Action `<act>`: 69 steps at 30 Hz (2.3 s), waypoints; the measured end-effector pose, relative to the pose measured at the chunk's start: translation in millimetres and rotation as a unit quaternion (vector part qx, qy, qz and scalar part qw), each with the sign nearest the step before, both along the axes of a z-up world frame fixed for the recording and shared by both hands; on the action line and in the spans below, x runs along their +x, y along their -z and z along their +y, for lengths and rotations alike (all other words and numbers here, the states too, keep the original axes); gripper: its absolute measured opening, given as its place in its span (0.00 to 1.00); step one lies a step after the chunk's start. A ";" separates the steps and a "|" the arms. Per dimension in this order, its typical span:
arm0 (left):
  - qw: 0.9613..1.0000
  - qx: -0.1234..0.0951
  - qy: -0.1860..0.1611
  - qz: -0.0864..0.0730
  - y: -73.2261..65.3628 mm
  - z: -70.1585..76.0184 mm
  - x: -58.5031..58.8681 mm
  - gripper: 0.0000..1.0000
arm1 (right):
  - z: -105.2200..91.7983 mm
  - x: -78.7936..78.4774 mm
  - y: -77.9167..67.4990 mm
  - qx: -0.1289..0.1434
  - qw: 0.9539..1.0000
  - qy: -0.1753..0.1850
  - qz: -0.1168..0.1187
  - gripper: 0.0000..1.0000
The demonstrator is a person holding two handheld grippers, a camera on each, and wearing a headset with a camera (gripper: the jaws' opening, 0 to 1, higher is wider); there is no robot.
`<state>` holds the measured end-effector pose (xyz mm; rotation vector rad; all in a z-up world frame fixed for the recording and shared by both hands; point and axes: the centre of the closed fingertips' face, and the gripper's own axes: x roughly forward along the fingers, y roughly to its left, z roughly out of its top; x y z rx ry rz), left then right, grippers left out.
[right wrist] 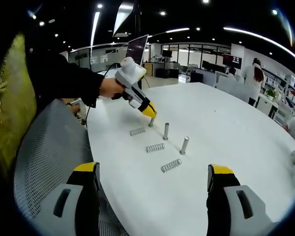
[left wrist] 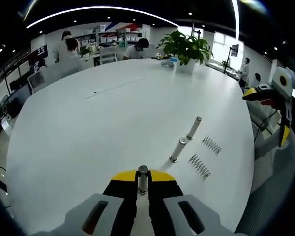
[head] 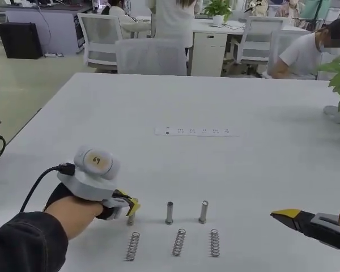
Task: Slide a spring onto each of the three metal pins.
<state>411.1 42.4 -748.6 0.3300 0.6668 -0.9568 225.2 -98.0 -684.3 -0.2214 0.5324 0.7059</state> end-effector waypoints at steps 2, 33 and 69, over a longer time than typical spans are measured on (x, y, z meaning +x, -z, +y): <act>1.000 0.000 0.000 0.000 0.0 0.3 -0.1 0.00 | 0.3 0.1 -0.3 0.000 1.000 0.000 0.000 0.90; 1.000 0.005 0.002 0.009 0.8 2.0 -3.2 0.00 | 4.3 -0.4 0.2 -0.003 1.000 -0.006 0.001 0.89; 0.999 -0.032 -0.036 0.015 -0.9 16.0 -22.0 0.24 | 8.3 -0.7 -0.9 -0.003 1.000 -0.013 -0.002 0.89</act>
